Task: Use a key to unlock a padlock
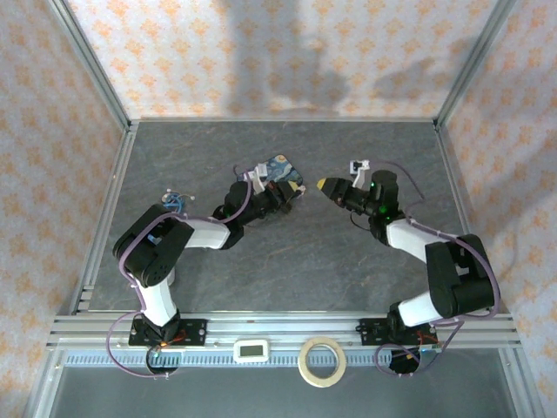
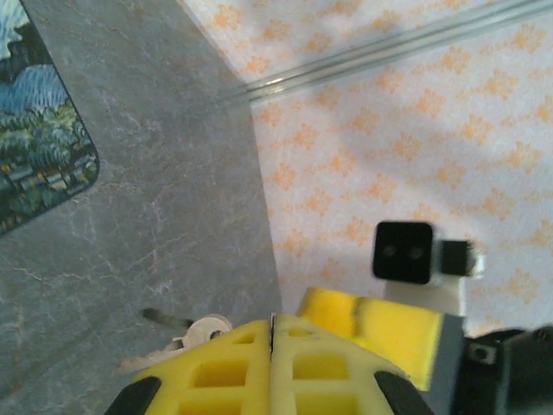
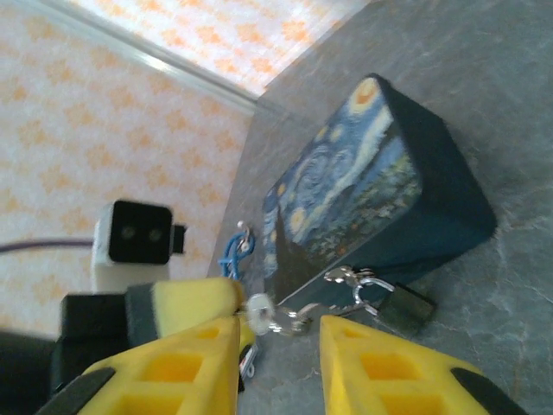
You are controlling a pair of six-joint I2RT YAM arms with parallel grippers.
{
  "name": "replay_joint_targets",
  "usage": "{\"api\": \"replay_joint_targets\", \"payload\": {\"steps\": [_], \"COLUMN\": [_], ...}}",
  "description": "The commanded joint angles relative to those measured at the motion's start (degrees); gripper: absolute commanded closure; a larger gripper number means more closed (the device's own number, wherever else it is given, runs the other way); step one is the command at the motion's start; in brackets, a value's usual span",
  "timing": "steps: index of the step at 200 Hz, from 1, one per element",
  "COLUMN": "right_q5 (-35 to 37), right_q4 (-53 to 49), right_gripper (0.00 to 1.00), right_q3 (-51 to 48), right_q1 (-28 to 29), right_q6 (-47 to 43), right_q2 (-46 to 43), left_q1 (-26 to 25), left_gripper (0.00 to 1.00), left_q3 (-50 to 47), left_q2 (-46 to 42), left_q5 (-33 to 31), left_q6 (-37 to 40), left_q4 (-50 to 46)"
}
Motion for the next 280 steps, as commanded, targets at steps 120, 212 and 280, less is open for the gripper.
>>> {"api": "replay_joint_targets", "payload": {"steps": [120,212,280], "right_q5": [-15.9,-15.9,-15.4], "right_q4": [0.6,3.1,4.2], "right_gripper": [0.59,0.79,0.91], "right_q3": [0.9,-0.7,-1.4], "right_q1": [0.1,2.0,2.1], "right_q6": [-9.3,-7.6,-6.3], "right_q2": [-0.2,0.3,0.4], "left_q1": [1.0,1.0,1.0], "left_gripper": [1.0,1.0,1.0], "left_q3": [8.7,8.1,6.8], "left_q2": [-6.0,-6.6,-7.3], "left_q5": [20.1,20.0,18.8], "left_q6": [20.4,18.8,18.6], "left_q4": [-18.5,-15.7,-15.0]}}
